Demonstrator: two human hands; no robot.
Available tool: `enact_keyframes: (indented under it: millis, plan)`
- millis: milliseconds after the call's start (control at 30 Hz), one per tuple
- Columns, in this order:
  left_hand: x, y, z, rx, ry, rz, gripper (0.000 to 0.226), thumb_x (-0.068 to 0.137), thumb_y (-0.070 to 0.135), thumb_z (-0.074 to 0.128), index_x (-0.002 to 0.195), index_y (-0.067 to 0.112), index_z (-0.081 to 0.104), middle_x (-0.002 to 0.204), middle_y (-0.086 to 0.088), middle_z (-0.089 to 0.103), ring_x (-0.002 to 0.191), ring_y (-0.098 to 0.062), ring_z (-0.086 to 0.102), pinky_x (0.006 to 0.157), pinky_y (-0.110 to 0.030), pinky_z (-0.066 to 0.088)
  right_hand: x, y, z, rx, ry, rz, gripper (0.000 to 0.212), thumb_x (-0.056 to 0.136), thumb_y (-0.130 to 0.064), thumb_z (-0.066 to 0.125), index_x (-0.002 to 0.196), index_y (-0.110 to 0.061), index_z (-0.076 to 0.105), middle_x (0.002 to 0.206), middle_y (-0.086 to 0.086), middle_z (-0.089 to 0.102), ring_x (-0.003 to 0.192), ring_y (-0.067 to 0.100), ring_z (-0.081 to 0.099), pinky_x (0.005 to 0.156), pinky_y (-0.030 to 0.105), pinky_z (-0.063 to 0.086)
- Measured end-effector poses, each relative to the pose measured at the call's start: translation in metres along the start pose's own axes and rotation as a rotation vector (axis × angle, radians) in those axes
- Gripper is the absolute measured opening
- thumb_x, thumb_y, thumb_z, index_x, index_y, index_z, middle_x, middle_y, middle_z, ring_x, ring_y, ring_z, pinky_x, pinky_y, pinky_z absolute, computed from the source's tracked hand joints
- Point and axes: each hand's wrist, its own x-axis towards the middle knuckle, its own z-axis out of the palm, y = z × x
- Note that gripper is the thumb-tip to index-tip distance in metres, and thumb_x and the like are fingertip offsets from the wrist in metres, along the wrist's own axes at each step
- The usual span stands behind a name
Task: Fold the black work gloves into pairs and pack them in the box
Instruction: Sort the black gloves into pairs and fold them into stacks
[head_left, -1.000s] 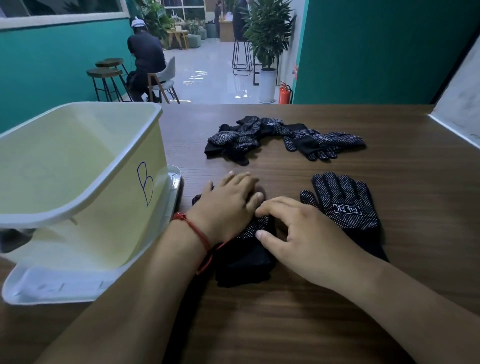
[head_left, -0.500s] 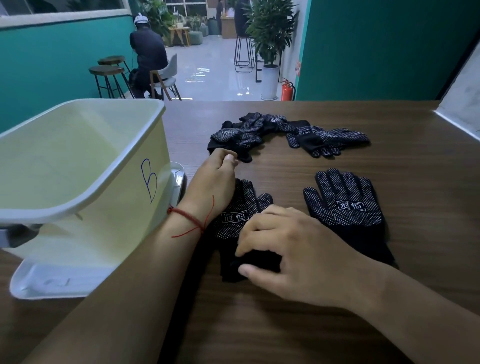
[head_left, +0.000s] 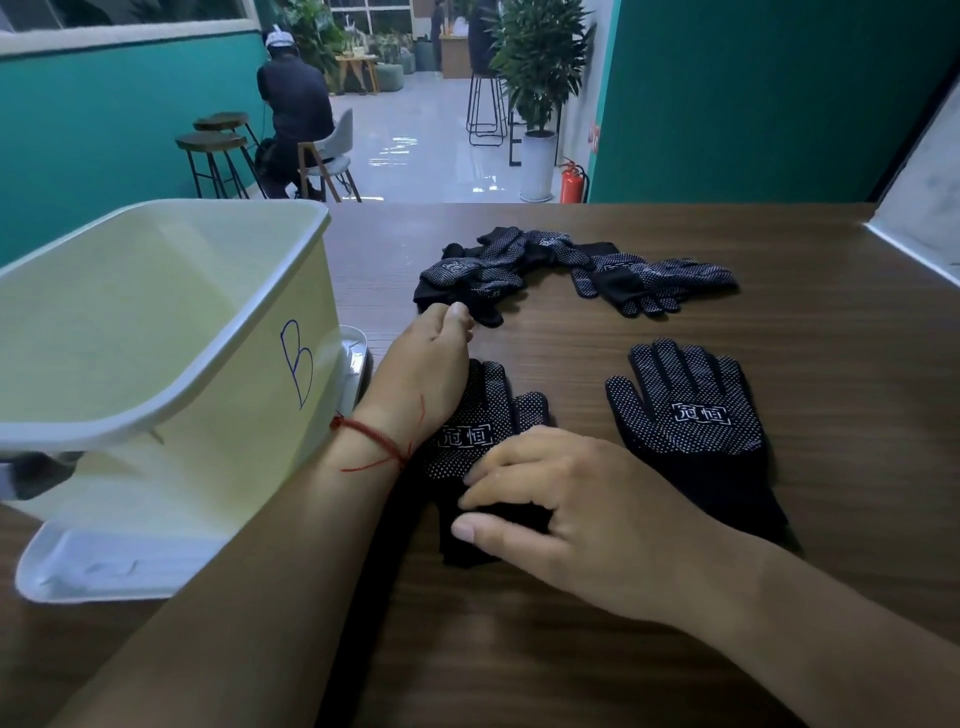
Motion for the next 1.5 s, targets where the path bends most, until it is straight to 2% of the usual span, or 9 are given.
enact_keyframes:
  millis: [100,267,367,567,933,1233,1333,1400,1500]
  plan:
    - [-0.007,0.002,0.001,0.235,0.0,0.117,0.034,0.111,0.04,0.036,0.112,0.017,0.062,0.11,-0.005,0.071,0.108,-0.029,0.061,0.092,-0.041,0.046,0.001,0.005,-0.006,0.046,0.086,0.038,0.028,0.103,-0.053,0.057,0.11,-0.036,0.079,0.114,-0.025,0.071,0.114,-0.001,0.064,0.097,0.028,0.052]
    - [-0.011,0.001,0.008,0.46,-0.064,0.18,0.033,0.108,0.029,0.043,0.135,0.021,0.059,0.137,-0.008,0.063,0.131,-0.029,0.053,0.111,-0.045,0.041,0.004,0.021,-0.004,-0.181,0.215,0.218,0.036,0.099,-0.048,0.062,0.13,-0.031,0.07,0.122,-0.02,0.065,0.12,0.006,0.053,0.107,0.028,0.044]
    - [-0.011,-0.006,0.009,0.597,-0.098,0.128,0.038,0.108,0.031,0.041,0.14,0.019,0.056,0.144,-0.01,0.057,0.135,-0.035,0.047,0.114,-0.047,0.039,0.005,0.025,-0.006,-0.259,0.173,0.319,0.039,0.1,-0.054,0.054,0.132,-0.034,0.065,0.124,-0.013,0.065,0.12,0.017,0.052,0.107,0.041,0.047]
    - [-0.007,-0.013,0.011,0.583,-0.051,0.163,0.022,0.103,0.035,0.054,0.114,0.02,0.066,0.121,-0.004,0.062,0.12,-0.03,0.053,0.105,-0.048,0.046,0.005,0.023,-0.009,-0.281,0.061,0.377,0.04,0.106,-0.056,0.043,0.137,-0.041,0.063,0.136,-0.023,0.063,0.13,0.01,0.048,0.111,0.039,0.037]
    - [-0.005,-0.015,0.013,0.508,-0.038,0.248,0.009,0.103,0.019,0.056,0.108,0.014,0.062,0.11,-0.01,0.062,0.109,-0.035,0.056,0.095,-0.04,0.041,0.006,0.023,-0.008,-0.294,0.057,0.366,0.043,0.109,-0.047,0.043,0.148,-0.039,0.058,0.154,-0.026,0.052,0.144,0.005,0.041,0.119,0.037,0.03]
    - [-0.011,-0.009,0.011,0.575,-0.008,0.318,0.04,0.101,0.03,0.04,0.132,0.014,0.061,0.129,-0.013,0.067,0.122,-0.038,0.058,0.107,-0.049,0.043,0.007,0.021,-0.01,-0.268,0.006,0.341,0.06,0.109,-0.059,0.031,0.163,-0.036,0.037,0.17,-0.021,0.032,0.158,0.004,0.021,0.131,0.036,0.015]
    - [-0.02,-0.005,0.02,0.686,-0.157,0.227,0.047,0.109,0.041,0.031,0.142,0.016,0.054,0.147,-0.01,0.056,0.143,-0.031,0.044,0.12,-0.048,0.033,0.004,0.02,-0.004,-0.323,-0.123,0.332,0.072,0.106,-0.07,0.025,0.167,-0.032,0.025,0.175,-0.019,0.018,0.163,0.006,0.009,0.133,0.043,0.008]
    - [-0.024,-0.007,0.026,0.804,-0.303,0.164,0.062,0.109,0.052,0.018,0.161,0.022,0.033,0.171,-0.005,0.026,0.161,-0.027,0.014,0.129,-0.05,0.014,0.002,0.019,-0.003,-0.37,-0.121,0.326,0.077,0.103,-0.073,0.022,0.166,-0.029,0.028,0.174,-0.016,0.023,0.162,0.01,0.014,0.133,0.045,0.012]
    - [-0.02,-0.007,0.023,0.764,-0.419,0.12,0.071,0.107,0.063,0.013,0.169,0.03,0.002,0.177,0.007,-0.008,0.161,-0.014,-0.017,0.13,-0.045,-0.009,0.003,0.013,-0.006,-0.386,-0.099,0.322,0.074,0.102,-0.072,0.026,0.159,-0.027,0.041,0.165,-0.013,0.038,0.154,0.011,0.03,0.129,0.041,0.021]
